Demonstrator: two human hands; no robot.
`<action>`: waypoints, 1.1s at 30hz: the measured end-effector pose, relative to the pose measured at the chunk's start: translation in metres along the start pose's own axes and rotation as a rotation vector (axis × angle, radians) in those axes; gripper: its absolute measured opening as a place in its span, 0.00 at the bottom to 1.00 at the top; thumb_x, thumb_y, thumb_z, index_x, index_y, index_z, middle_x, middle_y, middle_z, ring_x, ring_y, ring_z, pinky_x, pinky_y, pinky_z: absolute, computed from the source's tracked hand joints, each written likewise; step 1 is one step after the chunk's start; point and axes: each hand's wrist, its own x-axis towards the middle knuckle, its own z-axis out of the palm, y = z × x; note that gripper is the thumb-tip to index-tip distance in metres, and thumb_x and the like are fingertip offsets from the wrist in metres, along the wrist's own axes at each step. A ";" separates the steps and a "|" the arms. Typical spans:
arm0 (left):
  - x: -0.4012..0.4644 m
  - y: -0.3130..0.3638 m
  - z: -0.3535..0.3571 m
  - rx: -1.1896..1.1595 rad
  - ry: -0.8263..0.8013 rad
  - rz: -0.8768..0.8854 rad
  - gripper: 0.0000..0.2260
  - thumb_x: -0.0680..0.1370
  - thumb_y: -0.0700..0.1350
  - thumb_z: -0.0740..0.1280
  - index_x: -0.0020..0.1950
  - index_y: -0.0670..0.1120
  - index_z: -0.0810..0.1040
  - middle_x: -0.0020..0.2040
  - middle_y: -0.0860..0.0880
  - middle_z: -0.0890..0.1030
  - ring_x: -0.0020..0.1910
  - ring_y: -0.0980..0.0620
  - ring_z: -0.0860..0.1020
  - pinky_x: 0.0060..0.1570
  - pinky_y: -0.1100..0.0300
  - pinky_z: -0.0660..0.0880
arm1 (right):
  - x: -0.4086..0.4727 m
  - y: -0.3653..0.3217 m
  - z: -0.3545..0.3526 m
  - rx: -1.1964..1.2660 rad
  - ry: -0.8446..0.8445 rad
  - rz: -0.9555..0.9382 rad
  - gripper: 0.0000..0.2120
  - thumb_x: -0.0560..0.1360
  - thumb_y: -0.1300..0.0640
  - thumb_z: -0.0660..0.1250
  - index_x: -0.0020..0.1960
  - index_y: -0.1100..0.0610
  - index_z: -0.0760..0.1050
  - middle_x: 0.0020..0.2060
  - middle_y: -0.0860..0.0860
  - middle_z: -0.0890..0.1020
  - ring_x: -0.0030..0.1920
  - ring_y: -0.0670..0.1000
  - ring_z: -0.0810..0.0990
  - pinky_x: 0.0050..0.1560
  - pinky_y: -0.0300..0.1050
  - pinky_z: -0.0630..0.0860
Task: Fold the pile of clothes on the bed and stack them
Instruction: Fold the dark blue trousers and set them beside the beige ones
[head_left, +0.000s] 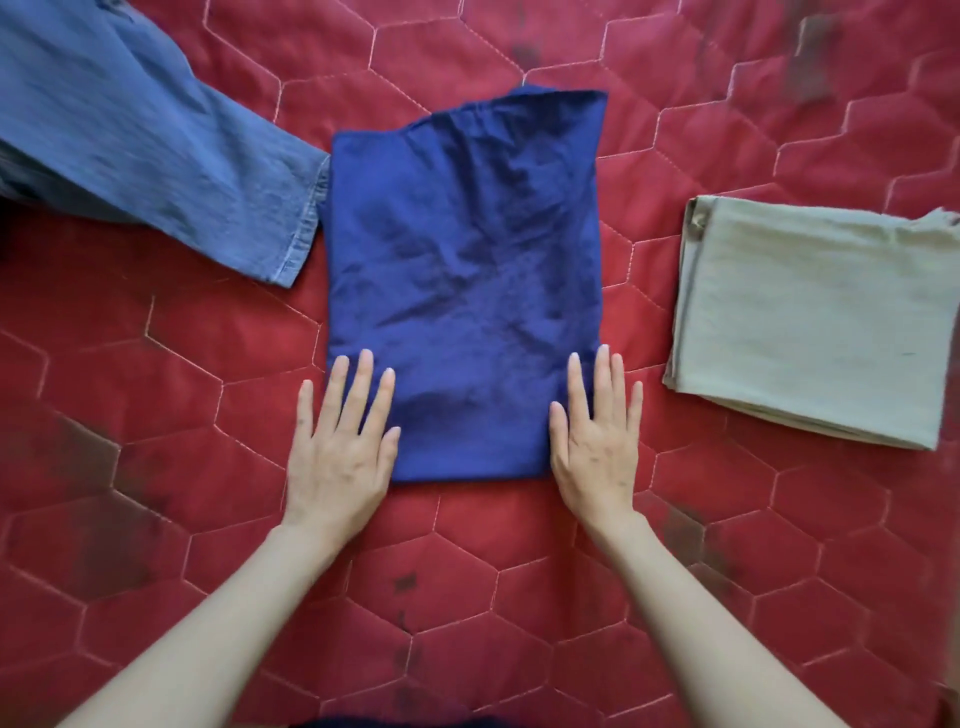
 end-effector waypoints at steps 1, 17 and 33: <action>0.015 0.006 -0.006 0.000 0.041 0.023 0.24 0.81 0.49 0.53 0.76 0.43 0.64 0.77 0.42 0.59 0.77 0.42 0.56 0.73 0.41 0.51 | 0.013 -0.006 -0.005 0.009 0.044 -0.039 0.23 0.81 0.53 0.55 0.75 0.58 0.63 0.75 0.61 0.60 0.76 0.59 0.57 0.74 0.61 0.57; 0.176 -0.037 -0.014 0.003 0.019 -0.090 0.27 0.80 0.53 0.47 0.78 0.45 0.60 0.78 0.43 0.57 0.77 0.44 0.56 0.73 0.39 0.49 | 0.191 0.003 -0.009 -0.159 0.060 -0.295 0.24 0.82 0.48 0.51 0.77 0.51 0.59 0.77 0.57 0.58 0.77 0.57 0.56 0.74 0.61 0.55; 0.224 -0.032 -0.016 0.057 0.036 -0.053 0.26 0.83 0.51 0.53 0.78 0.42 0.56 0.79 0.40 0.54 0.78 0.42 0.52 0.74 0.40 0.45 | 0.251 -0.044 -0.027 -0.089 0.037 -0.254 0.25 0.83 0.45 0.49 0.78 0.49 0.52 0.78 0.56 0.52 0.78 0.54 0.49 0.76 0.57 0.43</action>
